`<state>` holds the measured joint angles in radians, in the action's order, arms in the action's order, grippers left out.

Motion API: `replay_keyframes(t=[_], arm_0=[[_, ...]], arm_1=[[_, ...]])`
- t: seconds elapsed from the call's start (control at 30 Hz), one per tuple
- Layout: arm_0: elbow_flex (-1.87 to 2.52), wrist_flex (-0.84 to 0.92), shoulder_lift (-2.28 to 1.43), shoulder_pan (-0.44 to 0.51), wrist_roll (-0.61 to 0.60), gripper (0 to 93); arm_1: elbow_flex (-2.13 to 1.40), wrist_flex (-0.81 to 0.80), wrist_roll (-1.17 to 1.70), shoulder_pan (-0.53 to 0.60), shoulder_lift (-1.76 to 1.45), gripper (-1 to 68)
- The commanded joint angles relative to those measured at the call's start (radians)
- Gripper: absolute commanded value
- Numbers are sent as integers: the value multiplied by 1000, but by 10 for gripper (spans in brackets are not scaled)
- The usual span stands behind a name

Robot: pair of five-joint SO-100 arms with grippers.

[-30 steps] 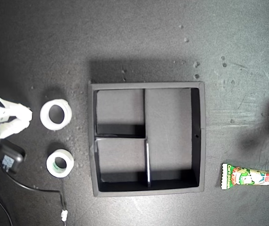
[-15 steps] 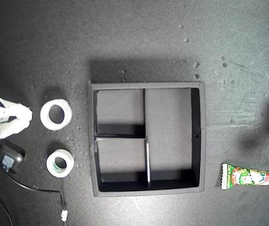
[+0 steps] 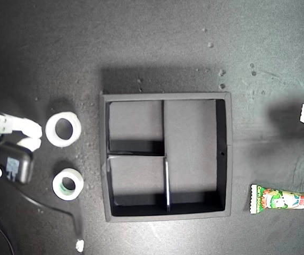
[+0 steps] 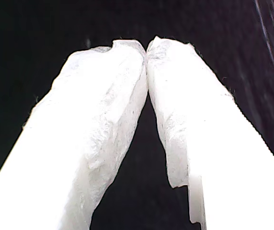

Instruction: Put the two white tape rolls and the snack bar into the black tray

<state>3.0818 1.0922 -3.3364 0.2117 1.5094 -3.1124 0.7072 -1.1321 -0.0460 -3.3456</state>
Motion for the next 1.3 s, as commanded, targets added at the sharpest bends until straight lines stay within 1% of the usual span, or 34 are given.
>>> replay_keyframes(t=[0.0, 0.07, 0.1, 0.13, 0.2, 0.23, 0.27, 0.33, 0.37, 0.4, 0.47, 0.53, 0.6, 0.63, 0.77, 0.87, 0.97, 1.1, 1.2, 1.27], arm_0=[[40, -161, -46, 18, -192, 100], [5, -227, -46, 18, -288, 188], [-20, -252, -46, 15, -334, 244], [-48, -270, -46, 5, -380, 275], [-123, -267, -48, -32, -466, 281], [-173, -233, -38, -55, -495, 281], [-233, -187, 2, -78, -518, 281], [-365, -137, 160, -109, -563, 281], [-434, -130, 268, -115, -583, 281], [-509, -123, 388, -115, -597, 279], [-667, -75, 646, -104, -604, 272], [-819, 20, 890, -89, -577, 261], [-913, 94, 1068, -69, -541, 249], [-931, 107, 1127, -61, -526, 245], [-936, 115, 1229, -46, -476, 236], [-930, 115, 1238, -23, -445, 218], [-920, 104, 1224, 18, -414, 200], [-874, 41, 1189, 58, -394, 185], [-834, -15, 1178, 69, -385, 179], [-819, -40, 1192, 67, -382, 179]], arm_1=[[-12, -95, 202, 57, -5, 0], [-12, -112, 166, 58, -5, -1], [-12, -115, 120, 49, -5, -2], [-12, -112, 40, 29, -5, -3], [-12, -74, -238, -38, -5, -3], [-12, -34, -397, -72, -5, -3], [-12, 29, -609, -92, -5, -3], [-12, 101, -887, -104, -5, -3], [-12, 107, -951, -106, -5, -3], [-12, 101, -939, -117, -5, -3], [-12, 109, -790, -160, -5, -4], [-12, 114, -525, -202, -5, -4], [-12, 109, -259, -213, -5, -4], [-12, 81, -140, -206, -5, -4], [11, -143, 299, -83, -5, -3], [106, -170, 531, 2, -5, 1], [222, -97, 650, 15, 8, 71], [330, -21, 718, -14, 11, 99], [379, -15, 752, 3, 48, 112], [443, -37, 772, 29, 170, 115]])
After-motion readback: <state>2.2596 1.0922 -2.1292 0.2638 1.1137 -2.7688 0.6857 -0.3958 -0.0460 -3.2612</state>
